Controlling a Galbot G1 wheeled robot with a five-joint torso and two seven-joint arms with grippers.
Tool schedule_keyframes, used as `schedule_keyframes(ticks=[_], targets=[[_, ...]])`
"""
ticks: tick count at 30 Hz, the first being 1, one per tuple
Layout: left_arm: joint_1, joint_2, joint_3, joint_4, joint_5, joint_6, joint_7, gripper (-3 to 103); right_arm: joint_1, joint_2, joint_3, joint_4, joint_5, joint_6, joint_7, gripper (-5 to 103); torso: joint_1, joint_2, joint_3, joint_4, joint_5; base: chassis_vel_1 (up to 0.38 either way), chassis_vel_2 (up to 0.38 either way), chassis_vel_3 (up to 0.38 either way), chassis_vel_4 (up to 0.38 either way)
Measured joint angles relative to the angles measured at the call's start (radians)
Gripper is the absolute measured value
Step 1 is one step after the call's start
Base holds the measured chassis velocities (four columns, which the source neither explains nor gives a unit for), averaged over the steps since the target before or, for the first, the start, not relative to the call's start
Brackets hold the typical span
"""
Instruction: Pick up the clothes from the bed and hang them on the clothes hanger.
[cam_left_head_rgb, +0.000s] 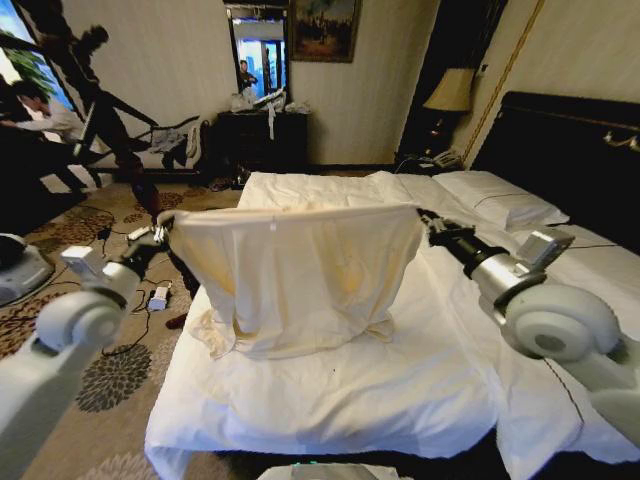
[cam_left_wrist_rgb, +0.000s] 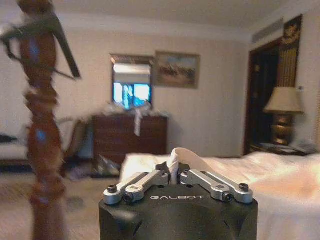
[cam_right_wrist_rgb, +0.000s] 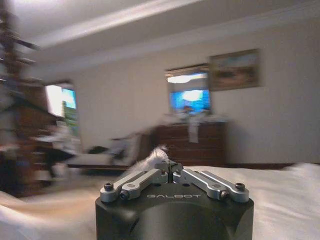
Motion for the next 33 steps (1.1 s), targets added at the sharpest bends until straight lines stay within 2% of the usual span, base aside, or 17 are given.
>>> schedule_keyframes(ticks=[2, 3, 5, 6, 7, 10, 13, 14, 16, 18, 19, 22, 23, 26, 29, 32, 33], targets=[[0.039, 0.002, -0.011, -0.038, -0.036, 0.083, -0.037, 16, 0.003, -0.001, -0.002, 0.01, 0.019, 0.021, -0.045, 0, 0.0, 0.0, 0.0, -0.0009, 0.0004, 0.0, 0.0, 0.0, 0.0], [0.039, 0.002, -0.011, -0.038, -0.036, 0.083, -0.037, 16, 0.003, -0.001, -0.002, 0.01, 0.019, 0.021, -0.045, 0, 0.0, 0.0, 0.0, -0.0009, 0.0004, 0.0, 0.0, 0.0, 0.0], [0.088, 0.007, -0.024, -0.075, -0.048, 0.22, -0.095, 26, 0.003, -0.005, 0.002, 0.011, 0.042, 0.041, -0.072, 0, 0.0, 0.0, 0.0, -0.0009, 0.0005, 0.0, 0.0, 0.0, 0.0], [0.129, 0.007, -0.038, -0.1, -0.05, 0.322, -0.135, 32, 0.008, -0.009, 0.005, 0.011, 0.062, 0.056, -0.087, 0, 0.0, 0.0, 0.0, -0.0001, 0.0004, 0.0, 0.0, 0.0, 0.0], [0.15, 0.004, -0.05, -0.116, -0.051, 0.367, -0.157, 38, 0.015, -0.011, 0.008, 0.011, 0.074, 0.068, -0.097, 0, 0.0, 0.0, 0.0, 0.0003, 0.0002, 0.0, 0.0, 0.0, 0.0], [0.161, -0.001, -0.07, -0.13, -0.065, 0.378, -0.153, 43, 0.023, -0.015, 0.012, 0.011, 0.081, 0.076, -0.104, 0, 0.0, 0.0, 0.0, 0.0001, -0.0001, 0.0, 0.0, 0.0, 0.0], [0.181, 0.006, -0.157, -0.176, -0.208, 0.381, -0.116, 59, 0.034, -0.021, 0.019, 0.017, 0.083, 0.076, -0.088, 0, 0.0, 0.0, 0.0, -0.0007, 0.0005, 0.0, 0.0, 0.0, 0.0], [0.181, 0.006, -0.157, -0.176, -0.208, 0.381, -0.116, 59, 0.034, -0.021, 0.019, 0.017, 0.083, 0.076, -0.088, 0, 0.0, 0.0, 0.0, -0.0007, 0.0005, 0.0, 0.0, 0.0, 0.0], [0.187, 0.019, -0.202, -0.186, -0.25, 0.351, -0.074, 64, 0.038, -0.021, 0.022, 0.017, 0.08, 0.074, -0.074, 0, 0.0, 0.0, 0.0, -0.0003, 0.0006, 0.0, 0.0, 0.0, 0.0], [0.148, 0.041, -0.224, -0.173, -0.264, 0.218, -0.023, 76, 0.038, -0.021, 0.026, 0.016, 0.072, 0.074, -0.072, 0, 0.0, 0.0, 0.0, 0.0, -0.0001, 0.0, 0.0, 0.0, 0.0], [0.148, 0.041, -0.224, -0.173, -0.264, 0.218, -0.023, 76, 0.038, -0.021, 0.026, 0.016, 0.072, 0.074, -0.072, 0, 0.0, 0.0, 0.0, 0.0, -0.0001, 0.0, 0.0, 0.0, 0.0], [0.008, 0.153, -0.276, -0.053, -0.3, 0.046, -0.111, 92, 0.043, -0.013, 0.018, 0.018, 0.059, 0.099, -0.115, 0, 0.0, 0.0, 0.0, -0.0016, 0.0005, 0.0, 0.0, 0.0, 0.0], [0.008, 0.153, -0.276, -0.053, -0.3, 0.046, -0.111, 92, 0.043, -0.013, 0.018, 0.018, 0.059, 0.099, -0.115, 0, 0.0, 0.0, 0.0, -0.0016, 0.0005, 0.0, 0.0, 0.0, 0.0], [-0.098, 0.279, -0.288, 0.142, -0.293, -0.049, -0.115, 98, 0.046, 0.012, 0.005, 0.022, 0.042, 0.112, -0.168, 0, 0.0, 0.0, 0.0, -0.0001, -0.0001, 0.0, 0.0, 0.0, 0.0], [-0.135, 0.321, -0.275, 0.229, -0.289, -0.08, -0.095, 100, 0.05, 0.026, 0.0, 0.021, 0.03, 0.114, -0.185, 0, 0.0, 0.0, 0.0, -0.0005, -0.0001, 0.0, 0.0, 0.0, 0.0], [-0.193, 0.382, -0.257, 0.437, -0.29, -0.117, -0.039, 100, 0.057, 0.055, -0.009, -0.013, -0.015, 0.12, -0.24, 0, 0.0, 0.0, 0.0, -0.0003, 0.0004, 0.0, 0.0, 0.0, 0.0], [-0.193, 0.382, -0.257, 0.437, -0.29, -0.117, -0.039, 100, 0.057, 0.055, -0.009, -0.013, -0.015, 0.12, -0.24, 0, 0.0, 0.0, 0.0, -0.0003, 0.0004, 0.0, 0.0, 0.0, 0.0]])
